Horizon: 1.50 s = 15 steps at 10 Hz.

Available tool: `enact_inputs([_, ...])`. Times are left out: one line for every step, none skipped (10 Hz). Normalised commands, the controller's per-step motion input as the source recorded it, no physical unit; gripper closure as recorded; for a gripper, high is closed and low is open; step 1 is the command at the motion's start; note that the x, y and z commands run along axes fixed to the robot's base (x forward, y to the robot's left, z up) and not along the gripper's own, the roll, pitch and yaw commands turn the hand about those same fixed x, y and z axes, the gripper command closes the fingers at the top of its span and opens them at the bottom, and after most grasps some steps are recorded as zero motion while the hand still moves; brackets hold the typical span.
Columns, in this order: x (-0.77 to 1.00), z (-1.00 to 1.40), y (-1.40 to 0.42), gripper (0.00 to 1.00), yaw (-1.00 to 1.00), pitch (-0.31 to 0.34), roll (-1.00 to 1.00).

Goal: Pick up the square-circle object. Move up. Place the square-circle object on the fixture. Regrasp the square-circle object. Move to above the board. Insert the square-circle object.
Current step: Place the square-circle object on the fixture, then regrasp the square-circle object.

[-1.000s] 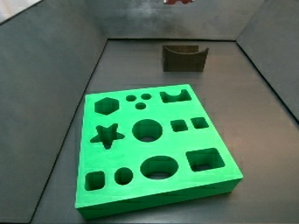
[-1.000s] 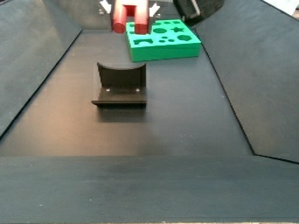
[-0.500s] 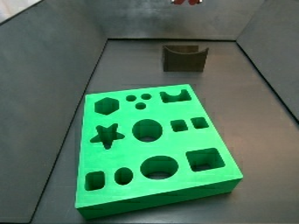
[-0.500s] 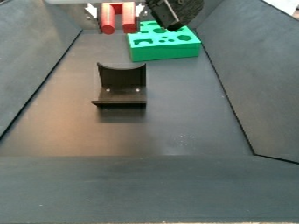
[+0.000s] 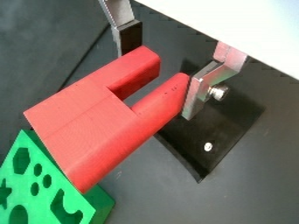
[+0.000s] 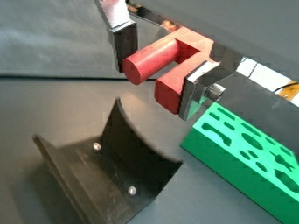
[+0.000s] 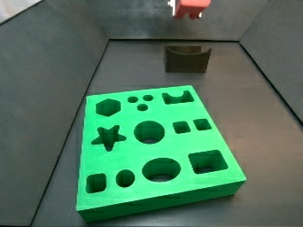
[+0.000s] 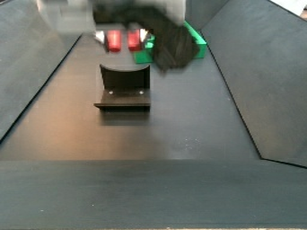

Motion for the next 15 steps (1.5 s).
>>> enact_inputs([0.13, -1.0, 0.08, 1.0, -0.2, 0.003, -0.93])
enact_inputs([0.14, -1.0, 0.09, 1.0, -0.18, -0.007, -0.81])
enact_inputs([0.15, -1.0, 0.09, 1.0, -0.14, -0.021, -0.57])
enact_inputs([0.16, -1.0, 0.1, 1.0, -0.12, -0.023, -0.45])
enact_inputs([0.17, -1.0, 0.1, 1.0, -0.09, -0.019, -0.26])
enact_inputs([0.18, -1.0, 0.11, 1.0, -0.07, -0.022, -0.2])
enact_inputs([0.16, -0.84, 0.1, 1.0, -0.05, -0.03, -0.16])
enact_inputs([0.14, -0.72, 0.08, 1.0, -0.05, -0.033, -0.15])
enact_inputs([0.1, -0.49, 0.06, 1.0, -0.03, -0.038, -0.12])
enact_inputs([0.07, -0.29, 0.04, 1.0, -0.02, -0.038, -0.1])
enact_inputs([0.05, -0.28, 0.03, 1.0, -0.01, -0.029, -0.06])
enact_inputs([0.0, -0.17, -0.5, 1.0, 0.0, 0.0, 0.0])
enact_inputs([0.0, 0.0, 0.0, 0.0, 0.0, 0.0, 0.0])
enact_inputs([0.0, 1.0, 0.0, 0.0, 0.0, 0.031, -0.02])
enact_inputs([0.0, 1.0, 0.0, 0.0, 0.0, 0.032, -0.02])
